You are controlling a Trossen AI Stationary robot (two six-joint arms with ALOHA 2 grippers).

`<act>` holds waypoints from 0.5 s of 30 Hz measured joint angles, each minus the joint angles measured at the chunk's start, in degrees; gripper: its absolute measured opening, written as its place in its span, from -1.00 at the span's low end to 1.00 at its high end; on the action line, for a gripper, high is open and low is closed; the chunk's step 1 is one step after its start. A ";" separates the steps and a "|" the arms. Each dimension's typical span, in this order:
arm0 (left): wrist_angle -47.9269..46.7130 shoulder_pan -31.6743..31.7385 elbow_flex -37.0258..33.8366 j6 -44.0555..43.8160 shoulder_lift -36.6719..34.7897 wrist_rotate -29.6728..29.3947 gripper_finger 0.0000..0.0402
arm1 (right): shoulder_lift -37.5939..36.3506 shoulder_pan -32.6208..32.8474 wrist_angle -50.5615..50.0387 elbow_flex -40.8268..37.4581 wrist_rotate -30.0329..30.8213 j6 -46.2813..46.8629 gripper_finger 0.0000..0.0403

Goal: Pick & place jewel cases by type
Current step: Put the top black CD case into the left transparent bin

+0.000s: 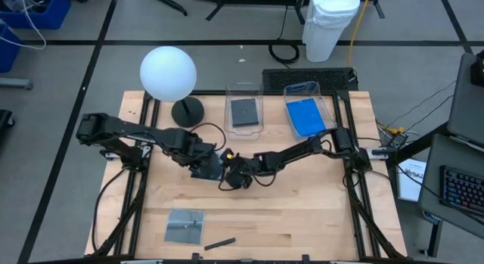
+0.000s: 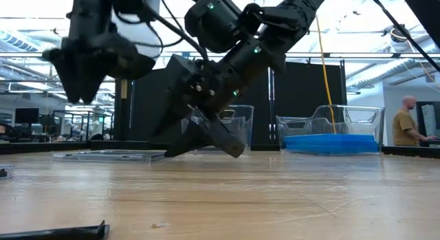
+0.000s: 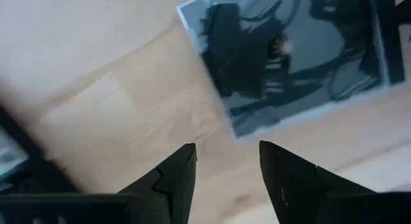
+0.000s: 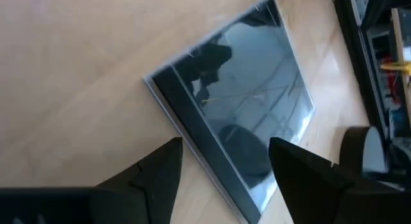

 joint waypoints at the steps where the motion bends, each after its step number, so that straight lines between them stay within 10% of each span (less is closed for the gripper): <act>1: 1.84 0.54 -1.91 -0.69 -0.59 0.43 -0.13 | 0.00 -0.34 -0.13 0.00 0.02 0.57 0.13; 15: 40.94 4.50 -25.32 -7.01 -5.00 9.62 -0.13 | 0.00 -1.65 1.59 -2.12 -1.88 4.66 0.08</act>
